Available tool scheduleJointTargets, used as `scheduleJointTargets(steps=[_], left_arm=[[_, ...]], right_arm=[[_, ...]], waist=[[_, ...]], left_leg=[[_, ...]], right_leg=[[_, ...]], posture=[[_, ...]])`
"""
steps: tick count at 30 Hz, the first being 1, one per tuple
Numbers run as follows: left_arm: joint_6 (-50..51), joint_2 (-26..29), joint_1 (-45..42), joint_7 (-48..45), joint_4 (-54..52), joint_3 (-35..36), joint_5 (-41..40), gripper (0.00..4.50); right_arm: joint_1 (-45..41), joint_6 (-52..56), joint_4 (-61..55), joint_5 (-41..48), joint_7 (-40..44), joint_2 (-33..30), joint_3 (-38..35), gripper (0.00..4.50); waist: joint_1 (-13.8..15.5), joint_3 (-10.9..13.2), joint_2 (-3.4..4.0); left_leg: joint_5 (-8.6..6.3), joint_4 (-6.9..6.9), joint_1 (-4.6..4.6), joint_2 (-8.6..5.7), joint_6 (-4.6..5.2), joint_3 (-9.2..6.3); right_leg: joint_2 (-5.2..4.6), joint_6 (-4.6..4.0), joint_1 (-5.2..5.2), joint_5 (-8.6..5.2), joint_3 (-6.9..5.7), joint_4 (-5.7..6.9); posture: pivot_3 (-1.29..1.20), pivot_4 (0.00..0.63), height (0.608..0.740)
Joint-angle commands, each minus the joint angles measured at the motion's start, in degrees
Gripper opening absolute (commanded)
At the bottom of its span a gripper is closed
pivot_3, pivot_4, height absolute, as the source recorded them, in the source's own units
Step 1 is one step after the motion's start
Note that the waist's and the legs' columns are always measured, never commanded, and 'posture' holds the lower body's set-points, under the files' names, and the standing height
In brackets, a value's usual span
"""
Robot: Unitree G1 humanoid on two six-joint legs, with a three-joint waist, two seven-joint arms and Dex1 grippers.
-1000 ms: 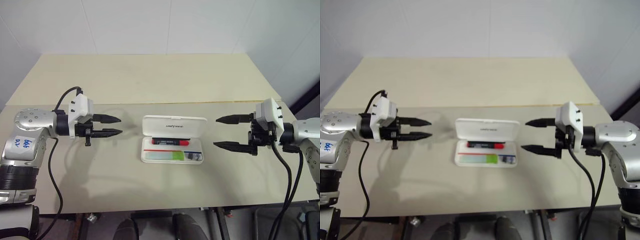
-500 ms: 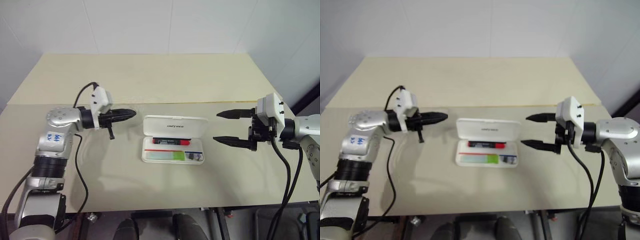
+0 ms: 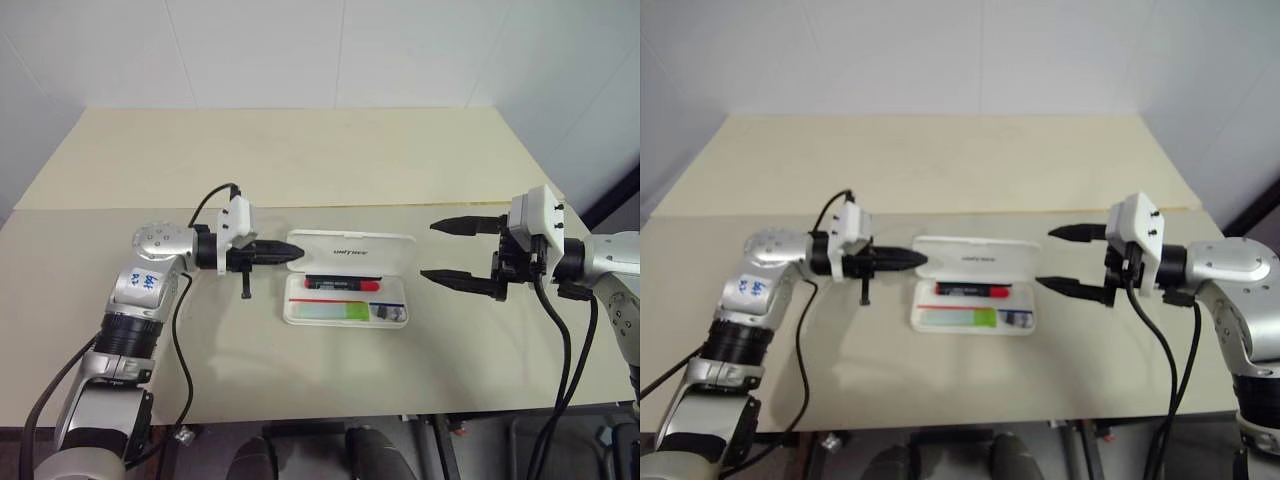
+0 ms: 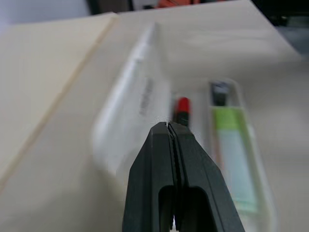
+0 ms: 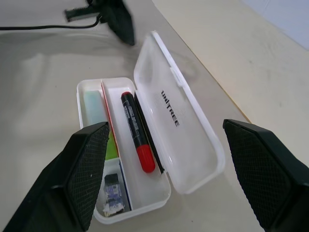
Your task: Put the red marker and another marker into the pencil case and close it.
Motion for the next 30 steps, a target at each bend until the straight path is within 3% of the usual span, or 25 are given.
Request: scheduleJointTargets(steps=[1, 11, 21, 30], left_arm=[[0.11, 0.03, 0.92, -0.46, -4.09, -0.15, -0.98, 0.03], [1.68, -1.12, -2.11, 6.09, -3.45, 6.83, -4.23, 0.03], [-4.85, -4.21, -9.47, 18.65, 10.81, 5.08, 5.59, 0.03], [-5.41, -5.79, -8.52, 9.84, 10.79, 1.91, 3.9, 0.03]], right_arm=[[0.03, 0.11, -1.74, 1.21, -1.1, 0.6, -0.9, 3.98], [0.78, 0.18, -1.7, 1.43, -1.49, 0.94, -0.82, 3.98], [0.4, -0.12, -1.42, 1.24, -1.73, 1.97, -0.08, 3.98], [1.97, 0.42, -2.95, 1.79, -2.78, 1.69, -1.47, 3.98]], waist=[[0.0, 0.0, 0.0], [0.0, 0.0, 0.0], [0.18, 0.0, 0.0], [0.26, 0.0, 0.0]], left_leg=[[0.0, 0.01, 0.0, 0.0, 0.0, 0.0], [0.0, 0.02, 0.0, 0.0, 0.0, -0.02], [0.01, 0.05, 0.0, -0.02, 0.0, -0.02], [0.01, -0.06, -0.03, -0.02, -0.02, -0.01]], right_leg=[[0.0, 0.01, 0.01, 0.01, 0.0, 0.0], [0.0, 0.04, 0.02, 0.02, 0.01, 0.0], [0.0, 0.1, 0.03, 0.06, 0.01, -0.02], [0.01, 0.1, -0.01, 0.06, 0.01, -0.09]], posture=[[0.0, 0.15, 0.74], [0.0, 0.15, 0.74], [0.0, 0.15, 0.74], [0.0, 0.15, 0.74]])
